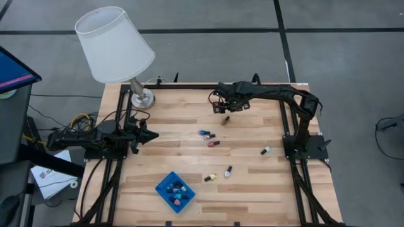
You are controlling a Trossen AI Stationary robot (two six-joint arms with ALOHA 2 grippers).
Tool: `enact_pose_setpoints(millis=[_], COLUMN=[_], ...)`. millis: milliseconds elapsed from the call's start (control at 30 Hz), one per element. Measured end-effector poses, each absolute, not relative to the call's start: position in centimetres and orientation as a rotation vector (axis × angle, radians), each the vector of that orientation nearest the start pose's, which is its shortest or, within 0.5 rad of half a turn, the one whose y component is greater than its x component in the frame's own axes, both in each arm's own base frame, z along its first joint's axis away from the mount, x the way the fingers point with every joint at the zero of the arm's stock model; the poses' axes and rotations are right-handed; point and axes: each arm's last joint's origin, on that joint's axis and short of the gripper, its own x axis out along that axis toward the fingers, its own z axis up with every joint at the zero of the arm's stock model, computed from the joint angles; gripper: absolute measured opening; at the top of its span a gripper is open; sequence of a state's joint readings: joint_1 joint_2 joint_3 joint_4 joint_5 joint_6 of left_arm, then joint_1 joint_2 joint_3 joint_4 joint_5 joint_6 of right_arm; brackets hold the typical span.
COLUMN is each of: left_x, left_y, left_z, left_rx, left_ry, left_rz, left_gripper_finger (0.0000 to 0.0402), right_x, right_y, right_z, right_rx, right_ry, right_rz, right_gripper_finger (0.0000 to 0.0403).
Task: Pick & Place Nail Polish
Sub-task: Put the brown nail polish bottle in the blue bin
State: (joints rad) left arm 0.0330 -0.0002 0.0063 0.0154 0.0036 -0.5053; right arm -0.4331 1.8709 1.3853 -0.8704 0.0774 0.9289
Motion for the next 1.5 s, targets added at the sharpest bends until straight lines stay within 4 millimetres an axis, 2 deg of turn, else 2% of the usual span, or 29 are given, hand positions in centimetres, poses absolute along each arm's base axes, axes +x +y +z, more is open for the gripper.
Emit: enact_pose_setpoints(millis=[133,400,600,800,1000,1333,1500], left_x=[9.7,9.7,9.7,9.7,9.7,9.7,9.7], left_y=[0.3,0.3,0.3,0.3,0.3,0.3,0.3], left_z=[16.7,16.7,16.7,16.7,16.7,16.7,16.7], left_rx=[-0.505,-0.505,-0.505,-0.505,-0.505,-0.505,-0.505], left_ry=[-0.029,-0.029,-0.029,-0.029,-0.028,-0.028,-0.029], left_rz=[0.023,0.023,0.023,0.023,0.022,0.023,0.022], left_gripper_finger=[0.0001,0.0001,0.0001,0.0001,0.0001,0.0001,0.0001], right_x=[32.5,32.5,32.3,32.0,32.7,33.3,33.7], right_y=[-15.3,-13.8,-13.6,-13.5,-13.5,-14.1,-13.9], right_z=[19.0,16.5,14.9,13.8,12.5,13.3,13.4], right_rx=[1.036,1.1,1.184,1.197,1.18,1.034,0.988], right_ry=[1.057,1.025,0.967,0.989,1.093,1.194,1.196], right_rz=[-1.07,-1.042,-1.016,-1.019,-0.983,-0.969,-0.93], right_gripper_finger=[0.0239,0.0239,0.0239,0.0234,0.0205,0.0109,0.008])
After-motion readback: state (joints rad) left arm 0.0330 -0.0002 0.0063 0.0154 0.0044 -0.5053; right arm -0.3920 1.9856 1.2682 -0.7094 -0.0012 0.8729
